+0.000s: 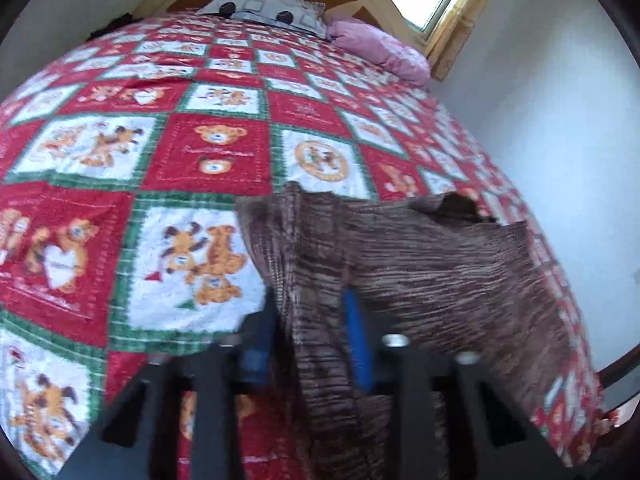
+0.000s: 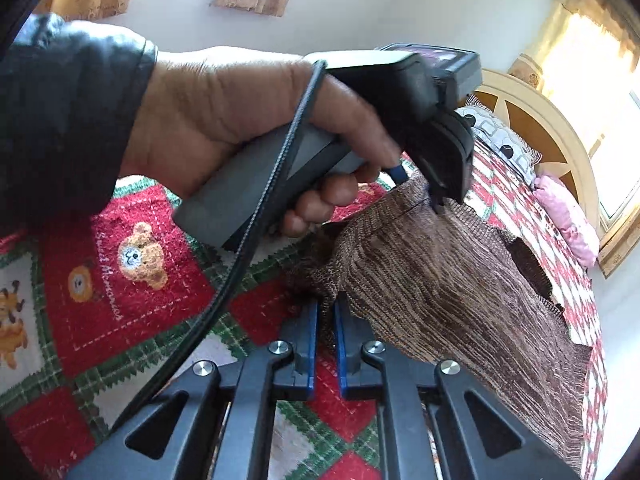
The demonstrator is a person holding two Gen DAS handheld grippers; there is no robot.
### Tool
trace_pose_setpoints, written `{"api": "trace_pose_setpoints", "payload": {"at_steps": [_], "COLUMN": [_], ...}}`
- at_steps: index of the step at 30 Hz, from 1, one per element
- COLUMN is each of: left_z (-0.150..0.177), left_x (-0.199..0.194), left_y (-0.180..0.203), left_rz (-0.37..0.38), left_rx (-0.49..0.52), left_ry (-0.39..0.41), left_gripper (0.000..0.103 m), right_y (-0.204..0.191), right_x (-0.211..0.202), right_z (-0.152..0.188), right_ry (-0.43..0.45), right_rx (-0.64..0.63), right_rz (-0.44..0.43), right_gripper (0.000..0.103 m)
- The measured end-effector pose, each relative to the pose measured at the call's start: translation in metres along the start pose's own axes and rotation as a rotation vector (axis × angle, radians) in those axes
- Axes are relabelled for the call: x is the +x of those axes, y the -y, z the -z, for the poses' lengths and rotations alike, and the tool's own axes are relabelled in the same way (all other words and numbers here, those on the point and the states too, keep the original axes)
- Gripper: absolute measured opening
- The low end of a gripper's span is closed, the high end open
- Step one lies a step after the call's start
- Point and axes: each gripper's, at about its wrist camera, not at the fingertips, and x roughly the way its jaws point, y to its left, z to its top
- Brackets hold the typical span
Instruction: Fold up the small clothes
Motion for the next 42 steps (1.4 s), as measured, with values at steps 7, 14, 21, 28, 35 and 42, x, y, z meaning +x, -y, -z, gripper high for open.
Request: {"api": "trace_pose_setpoints", "payload": {"at_steps": [7,14,21,28,35,42], "left_z": [0.0,-0.013,-0.025,-0.041,-0.047,-0.043], "left_x": [-0.009,-0.03,-0.035,-0.029,-0.001,0.04], "left_y": [0.013,0.035,0.075,0.126,0.184,0.228], "left_rz": [-0.003,0.069,0.105,0.132,0.145,0.167], "left_rx": [-0.022,-0.038,-0.032,0.014,0.082,0.126], "left_ry": [0.05,0.103,0.143,0.157,0.129,0.054], "left_gripper": [0.013,0.013,0.013,0.013,0.013,0.013], "right_y": [0.027,0.062,0.1,0.15,0.193,0.233], "right_x": [-0.026,-0.055,-0.081,-0.106,-0.117,-0.114], "right_z": [0.003,0.013,0.03,0.063,0.102,0.15], "right_ry": [0.053,0.105,0.156,0.187,0.176,0.136], "right_rx": [0.054,0.164,0.285,0.453,0.594,0.708], "right_rz": [0.017,0.017,0.013,0.011,0.002,0.013], "right_gripper": [0.006,0.006,0.006,0.006,0.006,0.006]}}
